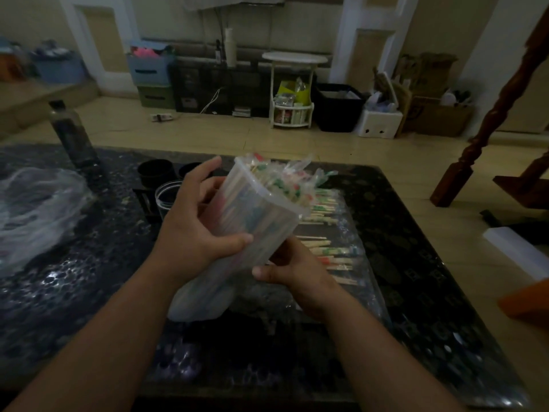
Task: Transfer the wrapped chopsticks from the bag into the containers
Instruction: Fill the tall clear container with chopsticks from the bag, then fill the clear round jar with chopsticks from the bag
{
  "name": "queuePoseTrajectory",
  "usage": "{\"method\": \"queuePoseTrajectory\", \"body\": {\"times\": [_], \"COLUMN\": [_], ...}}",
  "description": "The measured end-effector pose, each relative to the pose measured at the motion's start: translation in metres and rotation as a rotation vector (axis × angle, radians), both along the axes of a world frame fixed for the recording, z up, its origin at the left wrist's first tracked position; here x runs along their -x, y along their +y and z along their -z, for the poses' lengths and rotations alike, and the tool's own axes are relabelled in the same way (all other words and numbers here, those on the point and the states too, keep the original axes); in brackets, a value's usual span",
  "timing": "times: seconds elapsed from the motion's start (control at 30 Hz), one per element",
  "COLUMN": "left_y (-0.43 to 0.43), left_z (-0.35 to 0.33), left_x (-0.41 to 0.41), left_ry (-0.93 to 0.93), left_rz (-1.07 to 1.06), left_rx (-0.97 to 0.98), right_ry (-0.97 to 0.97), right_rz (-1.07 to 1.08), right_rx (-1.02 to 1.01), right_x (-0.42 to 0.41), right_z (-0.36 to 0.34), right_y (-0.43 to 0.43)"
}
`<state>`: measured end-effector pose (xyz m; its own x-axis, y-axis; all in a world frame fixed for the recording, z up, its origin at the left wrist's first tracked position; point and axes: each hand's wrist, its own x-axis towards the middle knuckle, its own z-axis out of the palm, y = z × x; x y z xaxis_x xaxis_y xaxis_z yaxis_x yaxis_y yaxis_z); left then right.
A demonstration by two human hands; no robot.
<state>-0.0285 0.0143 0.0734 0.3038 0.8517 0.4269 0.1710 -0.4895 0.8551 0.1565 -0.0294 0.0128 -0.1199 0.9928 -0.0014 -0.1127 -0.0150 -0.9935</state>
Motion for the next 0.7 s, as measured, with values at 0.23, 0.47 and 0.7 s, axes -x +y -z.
{"method": "queuePoseTrajectory", "body": {"times": [0.23, 0.47, 0.7], "left_y": [-0.006, -0.002, 0.018], "left_z": [-0.016, -0.003, 0.004], "left_x": [-0.018, -0.054, -0.129], "left_ry": [-0.330, -0.229, -0.284], "left_rz": [0.196, 0.034, 0.023], "left_rx": [0.098, 0.095, 0.254], "right_ry": [0.045, -0.232, -0.432], "right_rz": [0.025, 0.443, 0.684], "right_rx": [-0.077, -0.142, -0.204], "right_x": [-0.008, -0.030, -0.085], "right_z": [-0.028, -0.045, -0.065], "right_y": [-0.010, -0.008, 0.014]}}
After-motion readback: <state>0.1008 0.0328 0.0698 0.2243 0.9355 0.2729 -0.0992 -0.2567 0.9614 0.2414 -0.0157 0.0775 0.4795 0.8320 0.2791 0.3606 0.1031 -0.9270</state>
